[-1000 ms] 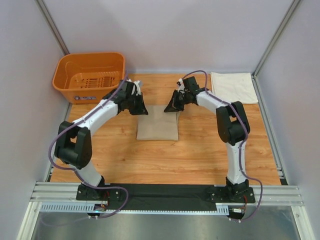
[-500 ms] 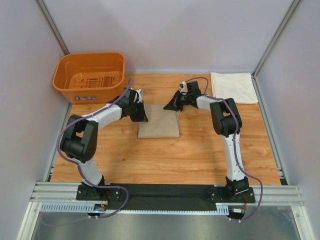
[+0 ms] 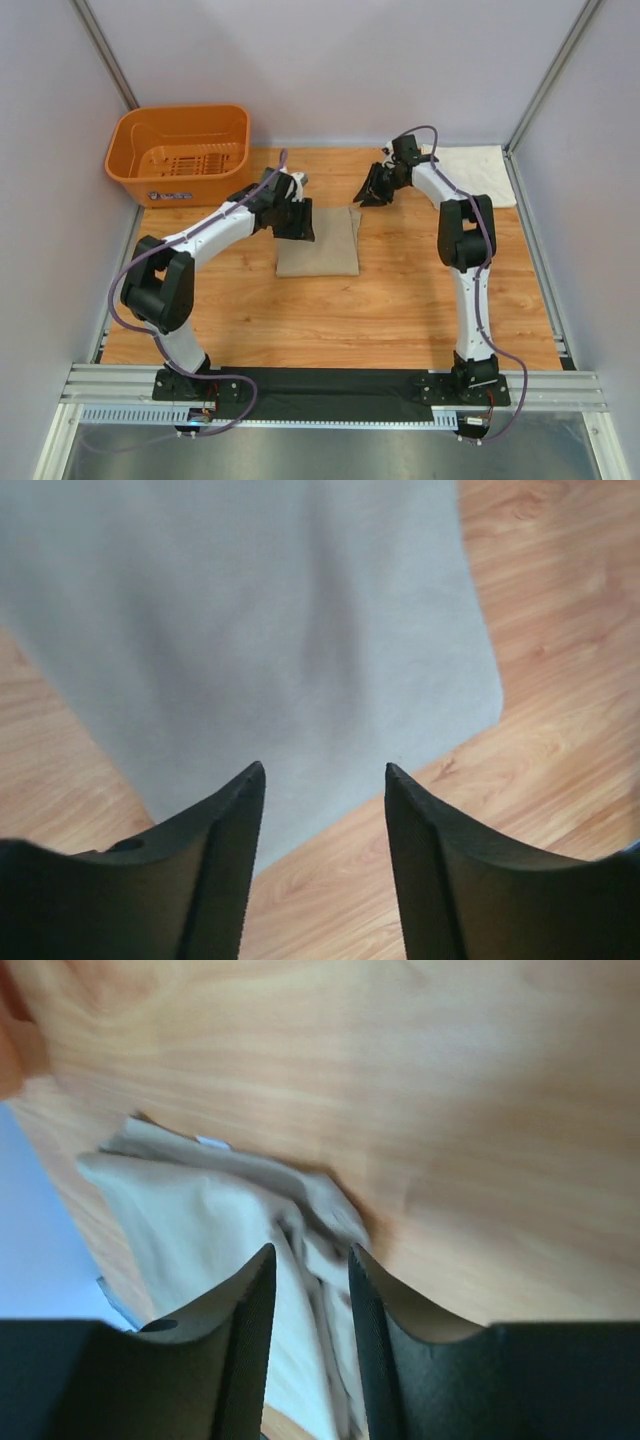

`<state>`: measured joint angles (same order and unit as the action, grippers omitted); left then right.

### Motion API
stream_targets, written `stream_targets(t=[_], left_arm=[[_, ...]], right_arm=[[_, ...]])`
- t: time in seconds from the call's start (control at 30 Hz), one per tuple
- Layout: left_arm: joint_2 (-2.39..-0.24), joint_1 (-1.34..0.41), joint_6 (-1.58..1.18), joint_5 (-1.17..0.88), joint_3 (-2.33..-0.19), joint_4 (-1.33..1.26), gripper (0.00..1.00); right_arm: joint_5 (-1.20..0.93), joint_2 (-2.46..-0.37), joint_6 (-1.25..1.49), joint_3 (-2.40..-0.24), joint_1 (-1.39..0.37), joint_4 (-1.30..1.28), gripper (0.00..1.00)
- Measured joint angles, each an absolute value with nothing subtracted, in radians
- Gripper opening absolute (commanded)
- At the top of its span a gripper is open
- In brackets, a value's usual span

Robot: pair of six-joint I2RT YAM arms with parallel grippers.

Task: Fold and stack the t-shirts
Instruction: Fold the tshirt, then neatly place the folded tshirt to the corner

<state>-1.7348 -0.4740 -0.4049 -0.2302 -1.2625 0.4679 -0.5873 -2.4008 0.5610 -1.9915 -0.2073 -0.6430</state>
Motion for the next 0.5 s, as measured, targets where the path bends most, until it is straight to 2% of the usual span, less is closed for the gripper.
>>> stream_targets(t=[0.03, 0.17, 0.5], left_arm=[[-1.728, -0.501, -0.392, -0.214, -1.283, 0.477, 0.65], [-1.692, -0.649, -0.3, -0.126, -1.333, 0.492, 0.68], [-1.753, -0.994, 0.007, 0.146, -1.339, 0.484, 0.65]], right_arm=[[-0.559, -2.38, 0.536, -1.984, -0.204, -0.687, 0.48], [-0.462, -2.235, 0.459, -1.874, -0.195, -0.811, 0.63], [-0.372, -1.687, 0.368, -1.379, -0.079, -0.89, 0.69]])
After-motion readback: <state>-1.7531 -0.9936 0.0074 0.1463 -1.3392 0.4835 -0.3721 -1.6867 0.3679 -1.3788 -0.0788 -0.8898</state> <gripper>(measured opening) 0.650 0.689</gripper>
